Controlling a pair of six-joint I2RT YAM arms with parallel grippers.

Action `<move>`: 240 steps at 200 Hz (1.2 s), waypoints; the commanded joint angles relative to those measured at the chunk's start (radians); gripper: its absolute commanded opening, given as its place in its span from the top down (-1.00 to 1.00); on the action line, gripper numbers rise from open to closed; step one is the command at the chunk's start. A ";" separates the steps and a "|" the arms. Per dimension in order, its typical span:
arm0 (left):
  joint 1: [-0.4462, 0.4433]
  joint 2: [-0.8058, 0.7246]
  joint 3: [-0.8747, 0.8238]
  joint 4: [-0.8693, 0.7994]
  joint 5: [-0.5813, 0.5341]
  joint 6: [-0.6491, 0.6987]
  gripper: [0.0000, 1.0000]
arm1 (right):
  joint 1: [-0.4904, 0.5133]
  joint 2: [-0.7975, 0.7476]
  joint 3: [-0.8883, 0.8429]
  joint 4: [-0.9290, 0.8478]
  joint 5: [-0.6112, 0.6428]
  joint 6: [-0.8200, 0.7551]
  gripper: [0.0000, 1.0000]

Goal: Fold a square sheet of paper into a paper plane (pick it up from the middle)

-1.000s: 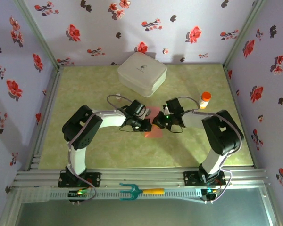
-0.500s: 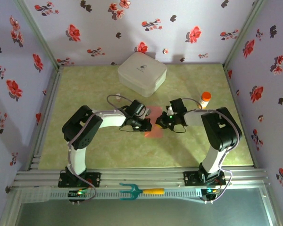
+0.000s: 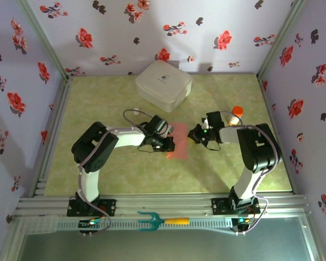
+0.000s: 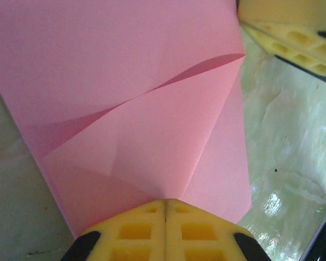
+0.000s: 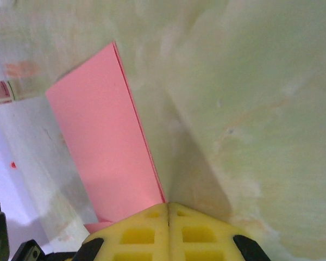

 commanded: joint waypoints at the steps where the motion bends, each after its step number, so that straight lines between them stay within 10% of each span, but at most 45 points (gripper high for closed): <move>1: 0.002 0.056 -0.028 -0.121 -0.039 0.003 1.00 | -0.003 -0.064 -0.013 0.014 0.023 0.003 0.96; 66: 0.002 0.037 -0.030 -0.106 -0.041 0.002 1.00 | 0.126 -0.052 -0.003 -0.016 -0.007 0.034 0.97; 240: -0.022 -0.060 0.088 -0.053 -0.016 0.005 1.00 | 0.085 0.022 -0.041 -0.059 0.086 0.007 1.00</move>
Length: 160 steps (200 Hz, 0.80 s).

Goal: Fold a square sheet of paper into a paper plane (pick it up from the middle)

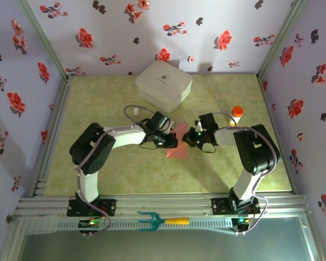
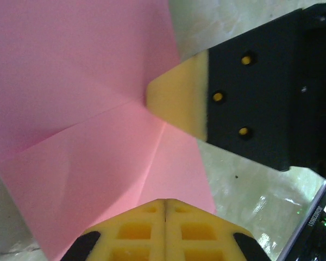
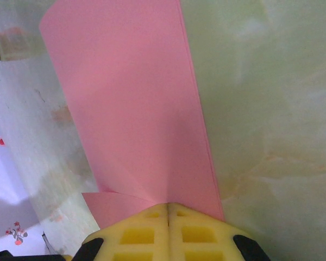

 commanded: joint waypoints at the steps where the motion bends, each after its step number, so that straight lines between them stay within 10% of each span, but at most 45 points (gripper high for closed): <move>1: -0.006 -0.026 0.026 -0.020 -0.006 0.006 1.00 | -0.014 0.031 -0.034 -0.045 0.071 -0.008 1.00; 160: 0.009 -0.013 -0.112 -0.050 -0.008 0.004 1.00 | -0.014 0.033 -0.032 -0.051 0.082 -0.011 1.00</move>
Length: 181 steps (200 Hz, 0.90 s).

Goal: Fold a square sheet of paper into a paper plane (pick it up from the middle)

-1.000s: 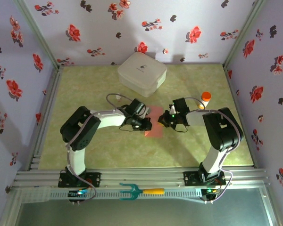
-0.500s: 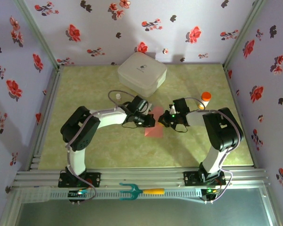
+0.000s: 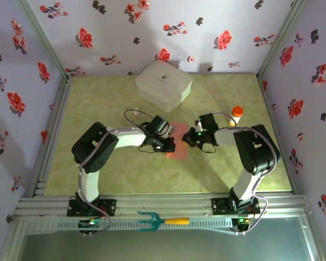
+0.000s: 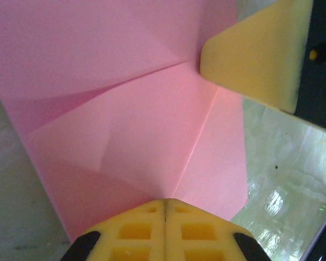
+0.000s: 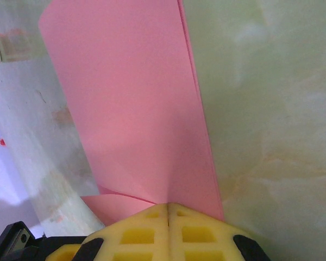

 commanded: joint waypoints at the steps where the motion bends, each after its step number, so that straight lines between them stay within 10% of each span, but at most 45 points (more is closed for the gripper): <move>1: 0.006 -0.037 -0.054 -0.057 -0.008 0.003 1.00 | -0.012 0.033 -0.027 -0.062 0.083 -0.011 1.00; 181: 0.005 -0.229 -0.127 -0.057 -0.021 0.048 1.00 | -0.012 0.037 -0.018 -0.069 0.081 -0.011 1.00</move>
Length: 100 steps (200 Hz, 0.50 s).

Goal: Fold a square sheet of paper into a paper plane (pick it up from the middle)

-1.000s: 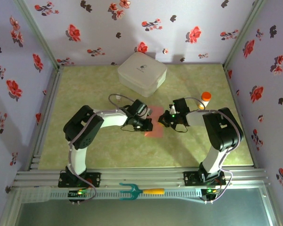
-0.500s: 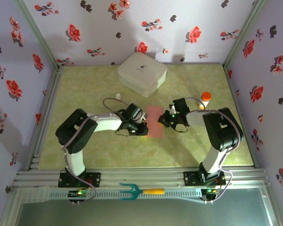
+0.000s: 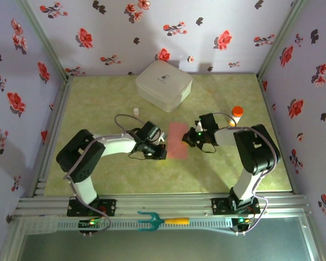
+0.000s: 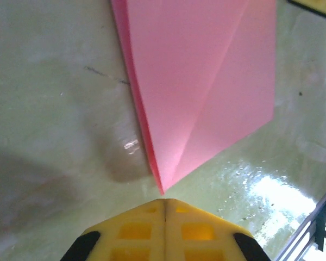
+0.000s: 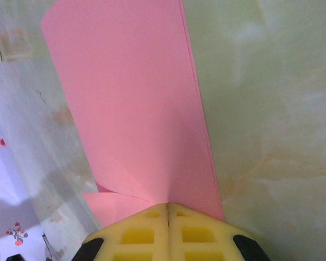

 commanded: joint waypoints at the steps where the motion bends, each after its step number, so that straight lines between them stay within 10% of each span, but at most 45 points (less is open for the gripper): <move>1: 0.001 -0.043 0.054 -0.007 -0.011 0.029 1.00 | -0.012 0.037 -0.018 -0.069 0.081 -0.011 1.00; 100: 0.012 0.175 0.195 -0.015 -0.016 0.002 1.00 | -0.012 0.031 -0.004 -0.040 0.042 -0.003 1.00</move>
